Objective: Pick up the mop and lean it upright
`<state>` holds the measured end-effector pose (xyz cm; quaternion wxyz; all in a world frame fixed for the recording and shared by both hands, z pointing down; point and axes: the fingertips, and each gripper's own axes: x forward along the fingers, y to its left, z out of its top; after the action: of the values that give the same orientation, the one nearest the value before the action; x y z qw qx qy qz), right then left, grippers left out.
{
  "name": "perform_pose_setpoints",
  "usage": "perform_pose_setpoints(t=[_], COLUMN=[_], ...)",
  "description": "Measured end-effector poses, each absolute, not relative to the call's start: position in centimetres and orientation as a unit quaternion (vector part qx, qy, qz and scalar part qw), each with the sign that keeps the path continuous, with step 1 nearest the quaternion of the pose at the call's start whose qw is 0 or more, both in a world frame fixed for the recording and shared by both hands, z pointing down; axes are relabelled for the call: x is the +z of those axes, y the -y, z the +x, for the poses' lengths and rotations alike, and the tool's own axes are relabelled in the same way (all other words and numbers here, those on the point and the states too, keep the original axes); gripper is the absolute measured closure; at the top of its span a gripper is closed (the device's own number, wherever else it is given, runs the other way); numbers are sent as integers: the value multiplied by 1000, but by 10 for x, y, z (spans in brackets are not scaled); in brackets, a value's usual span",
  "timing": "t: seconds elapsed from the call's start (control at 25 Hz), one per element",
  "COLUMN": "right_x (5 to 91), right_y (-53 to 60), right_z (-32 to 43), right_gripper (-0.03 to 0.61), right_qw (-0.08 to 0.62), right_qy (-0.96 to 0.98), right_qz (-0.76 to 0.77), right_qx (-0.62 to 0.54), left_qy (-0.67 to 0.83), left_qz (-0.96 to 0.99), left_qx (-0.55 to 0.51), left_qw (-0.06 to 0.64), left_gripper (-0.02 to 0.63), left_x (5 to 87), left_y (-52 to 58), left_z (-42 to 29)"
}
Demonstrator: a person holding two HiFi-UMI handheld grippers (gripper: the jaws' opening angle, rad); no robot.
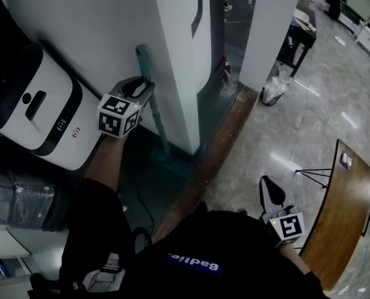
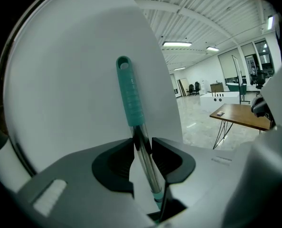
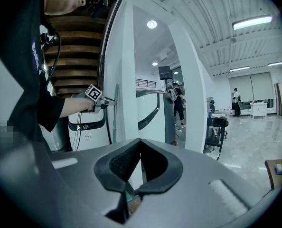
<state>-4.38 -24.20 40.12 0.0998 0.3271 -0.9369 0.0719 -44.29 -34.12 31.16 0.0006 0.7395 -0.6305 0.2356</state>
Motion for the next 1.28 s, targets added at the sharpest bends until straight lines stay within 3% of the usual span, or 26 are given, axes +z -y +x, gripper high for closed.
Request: perform_pose_setpoints(t=[0.28, 0.48, 1.28], right_x=[400, 397, 399], right_y=[246, 245, 218], right_z=[-45, -48, -60], right_gripper=[557, 546, 532], right_qw=[104, 105, 123], right_qy=[937, 936, 927], right_qz=[328, 329, 346], right_qx=[68, 64, 71], left_qy=[637, 637, 639], left_qz=[733, 733, 739], left_qx=[240, 239, 212], left_qw=[-4, -6, 8], left_gripper=[466, 383, 347], left_x=[312, 313, 335], left_y=[345, 345, 343], left_z=[-443, -444, -464])
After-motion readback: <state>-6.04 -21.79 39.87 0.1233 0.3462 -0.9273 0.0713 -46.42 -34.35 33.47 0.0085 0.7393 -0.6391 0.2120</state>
